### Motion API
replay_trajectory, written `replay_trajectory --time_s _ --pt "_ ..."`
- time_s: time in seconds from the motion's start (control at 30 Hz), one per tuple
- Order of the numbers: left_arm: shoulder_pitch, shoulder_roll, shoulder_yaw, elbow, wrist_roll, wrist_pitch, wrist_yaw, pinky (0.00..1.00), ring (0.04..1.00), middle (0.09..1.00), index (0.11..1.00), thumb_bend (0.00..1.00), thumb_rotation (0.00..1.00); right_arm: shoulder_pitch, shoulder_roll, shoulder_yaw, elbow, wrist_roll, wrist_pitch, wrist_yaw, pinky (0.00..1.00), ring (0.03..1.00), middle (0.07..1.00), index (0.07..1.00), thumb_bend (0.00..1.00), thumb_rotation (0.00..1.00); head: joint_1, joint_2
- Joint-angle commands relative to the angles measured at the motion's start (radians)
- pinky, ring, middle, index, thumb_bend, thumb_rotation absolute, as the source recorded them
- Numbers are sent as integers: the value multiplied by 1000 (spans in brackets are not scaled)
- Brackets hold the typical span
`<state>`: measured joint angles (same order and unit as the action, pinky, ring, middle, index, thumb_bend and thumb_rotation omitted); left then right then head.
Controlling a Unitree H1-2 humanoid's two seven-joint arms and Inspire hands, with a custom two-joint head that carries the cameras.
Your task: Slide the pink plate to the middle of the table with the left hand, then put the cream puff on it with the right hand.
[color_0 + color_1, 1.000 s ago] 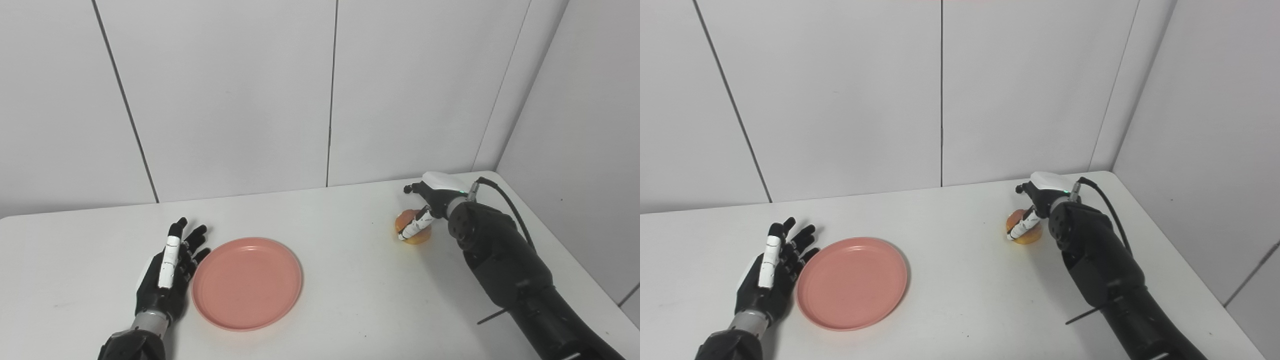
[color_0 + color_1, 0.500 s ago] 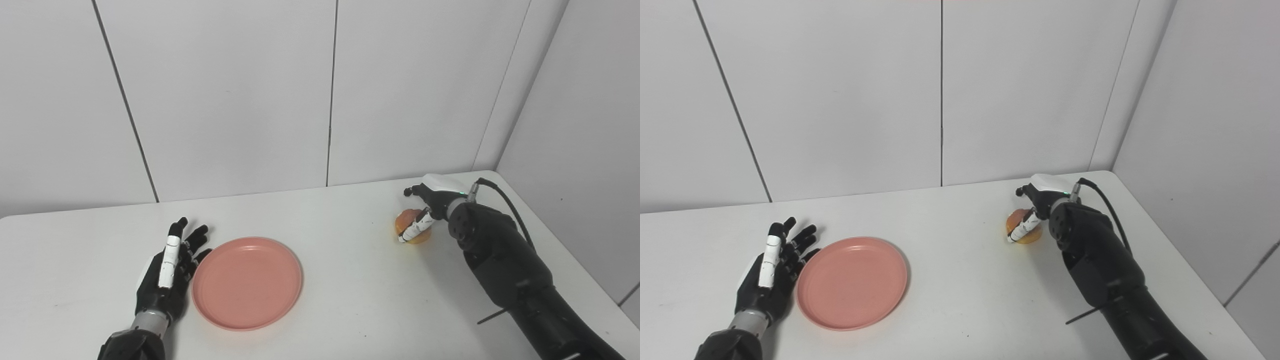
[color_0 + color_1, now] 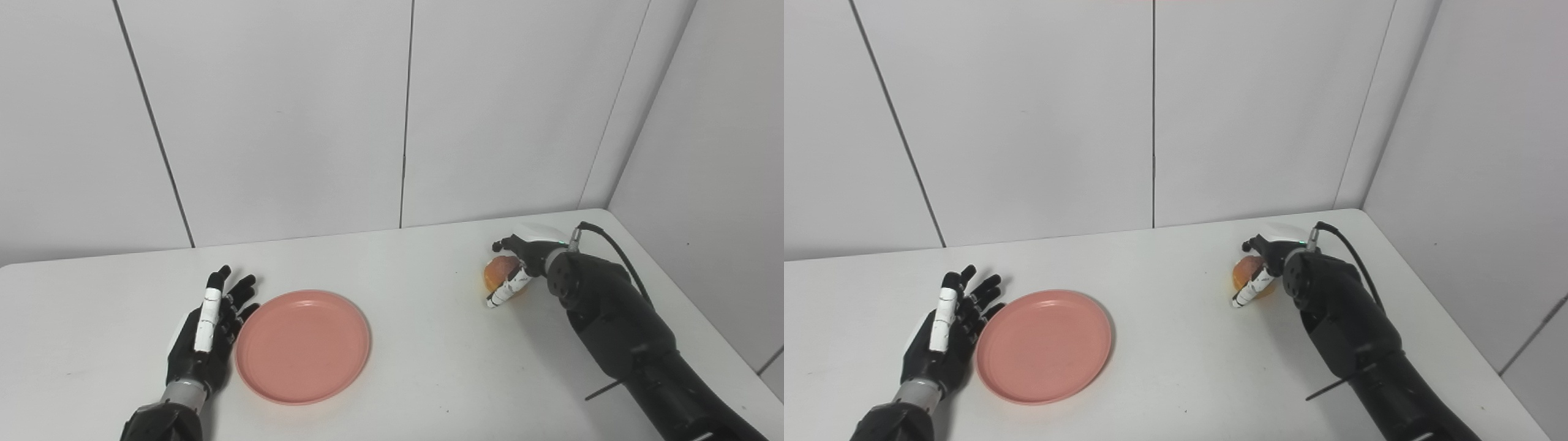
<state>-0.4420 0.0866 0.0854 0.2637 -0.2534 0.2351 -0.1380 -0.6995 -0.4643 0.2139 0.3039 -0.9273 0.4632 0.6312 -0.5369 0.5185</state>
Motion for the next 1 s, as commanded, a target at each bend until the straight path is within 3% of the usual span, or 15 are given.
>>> replay_trajectory --time_s 0.0,0.13,0.37,0.53,0.8,0.9,0.97 --pt "2 -4 -5 16 3 20 -2 875 938 884 998 908 848 -37 -24 -14 -9 -14 6 -12 649 856 918 850 1000 304 3 2" --pt "3 -6 0 15 -3 25 -2 902 941 887 998 879 846 -27 -22 -25 -10 -6 6 -40 600 808 867 825 1000 264 3 3" --pt "0 -3 0 23 0 20 -4 886 934 878 993 885 838 -17 -13 -64 -10 -18 6 -77 576 775 854 813 1000 216 4 5" --pt "-1 0 2 25 -4 22 -9 890 933 881 997 879 836 -9 -14 -65 -4 -7 6 -122 537 688 780 796 979 174 8 9" --pt "-2 3 2 31 -5 20 -16 889 935 882 998 885 829 9 -14 -57 5 48 -8 -247 542 672 749 747 964 131 8 11" --pt "-2 2 2 32 -3 16 -17 893 936 880 995 874 828 17 -12 -58 16 79 -30 -308 417 512 599 704 919 82 8 11" --pt "-3 1 2 33 -3 17 -16 892 932 874 993 879 827 21 -13 -54 23 97 -40 -340 378 465 556 680 885 62 13 13"
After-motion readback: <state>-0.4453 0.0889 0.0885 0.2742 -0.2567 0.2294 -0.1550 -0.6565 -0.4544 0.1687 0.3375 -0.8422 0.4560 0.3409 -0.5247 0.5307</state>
